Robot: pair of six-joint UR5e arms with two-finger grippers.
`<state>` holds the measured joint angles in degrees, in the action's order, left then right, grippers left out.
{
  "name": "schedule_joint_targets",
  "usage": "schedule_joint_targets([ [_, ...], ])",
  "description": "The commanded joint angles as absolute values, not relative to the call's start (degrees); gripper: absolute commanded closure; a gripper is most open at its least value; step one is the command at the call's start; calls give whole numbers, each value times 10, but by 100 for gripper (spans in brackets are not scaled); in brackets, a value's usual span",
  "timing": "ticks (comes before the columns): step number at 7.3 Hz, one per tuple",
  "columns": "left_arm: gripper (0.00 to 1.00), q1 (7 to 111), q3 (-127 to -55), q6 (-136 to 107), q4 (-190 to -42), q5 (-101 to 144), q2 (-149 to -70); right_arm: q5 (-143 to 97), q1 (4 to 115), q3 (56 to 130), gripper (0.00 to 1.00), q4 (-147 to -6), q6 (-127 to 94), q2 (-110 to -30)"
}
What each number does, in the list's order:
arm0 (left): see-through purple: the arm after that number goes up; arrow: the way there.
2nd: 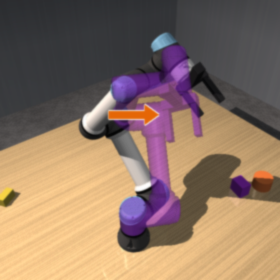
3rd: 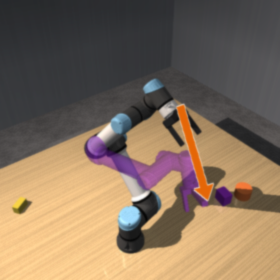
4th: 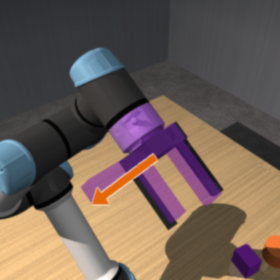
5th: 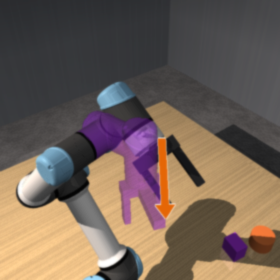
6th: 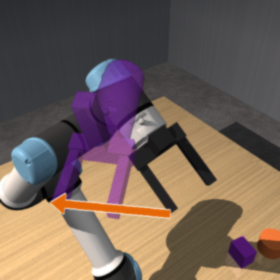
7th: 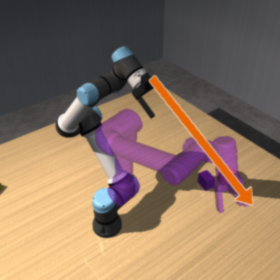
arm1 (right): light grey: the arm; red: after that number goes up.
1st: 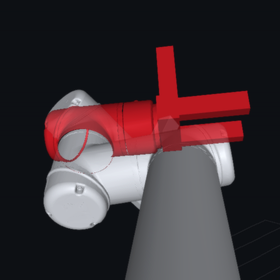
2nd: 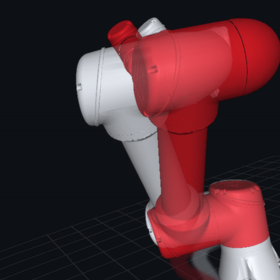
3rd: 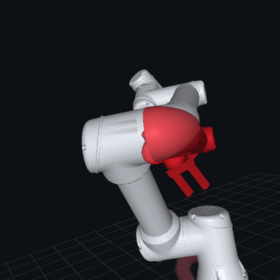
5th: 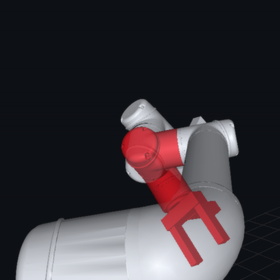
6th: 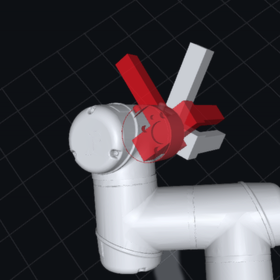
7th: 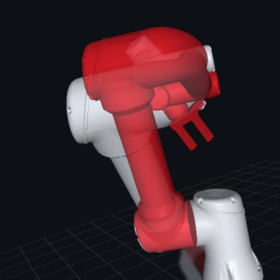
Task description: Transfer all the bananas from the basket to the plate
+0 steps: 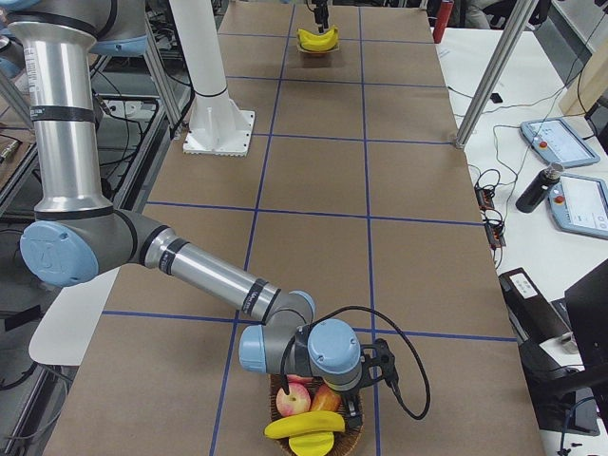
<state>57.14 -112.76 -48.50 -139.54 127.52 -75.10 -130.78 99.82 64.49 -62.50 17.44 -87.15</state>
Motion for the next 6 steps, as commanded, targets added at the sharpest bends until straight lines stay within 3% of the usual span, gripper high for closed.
schedule_joint_targets([
  [1, 0, 571, -1125, -484, -1402, 1274, -751, -1283, 998, 608, 0, -621, 172, -869],
  [6, 0, 569, -1121, -484, -1401, 1274, -767, -1269, 997, 581, 6, -556, 87, -904],
])
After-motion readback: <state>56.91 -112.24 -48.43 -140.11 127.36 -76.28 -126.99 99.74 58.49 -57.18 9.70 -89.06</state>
